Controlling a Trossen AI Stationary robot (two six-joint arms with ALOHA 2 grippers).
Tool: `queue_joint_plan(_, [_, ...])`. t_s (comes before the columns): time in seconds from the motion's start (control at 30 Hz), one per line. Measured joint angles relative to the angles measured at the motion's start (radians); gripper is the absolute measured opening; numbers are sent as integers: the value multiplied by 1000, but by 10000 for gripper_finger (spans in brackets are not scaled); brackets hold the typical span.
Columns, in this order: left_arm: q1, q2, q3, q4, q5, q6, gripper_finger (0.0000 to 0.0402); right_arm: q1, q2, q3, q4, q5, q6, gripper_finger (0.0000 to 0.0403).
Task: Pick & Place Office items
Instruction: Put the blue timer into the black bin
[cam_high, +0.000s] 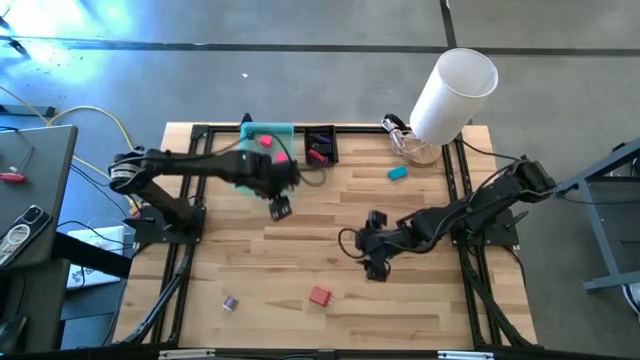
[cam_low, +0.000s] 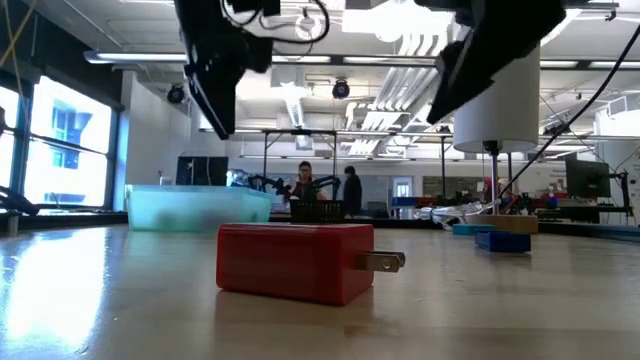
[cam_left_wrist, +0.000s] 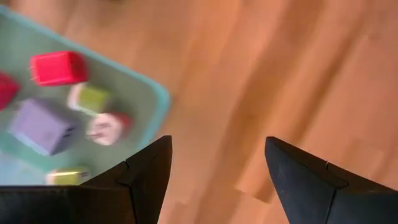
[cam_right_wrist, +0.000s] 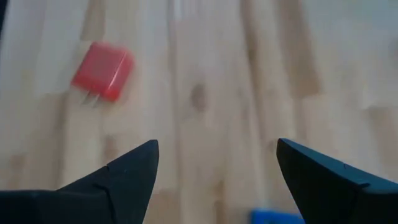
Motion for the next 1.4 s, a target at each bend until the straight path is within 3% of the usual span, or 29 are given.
queue_joint_plan(0.13, [-113, 0, 0, 13, -21, -46, 249, -3, -2, 1, -25, -131, 80, 314])
queue_joint_plan(0.3, [-219, 0, -6, 51, -133, -108, 249, 7, -2, 1, -138, -167, 148, 314])
queue_joint_plan(0.63, [-286, 2, -10, 77, -153, -111, 249, 7, -1, -1, -429, 83, 152, 314])
queue_joint_plan(0.8, [-289, 2, -11, 78, -153, -118, 249, -13, 10, -46, -388, 62, 143, 314])
queue_joint_plan(0.9, [-289, 2, -20, 78, -153, -118, 249, -27, 10, -102, -297, -3, 104, 314])
queue_joint_plan(1.23, [-288, 2, -58, 83, -152, -118, 249, -68, 10, -178, -156, 12, 39, 314])
queue_joint_plan(1.4, [-289, 2, -58, 87, -152, -118, 249, -99, 10, -234, -67, -36, 18, 314])
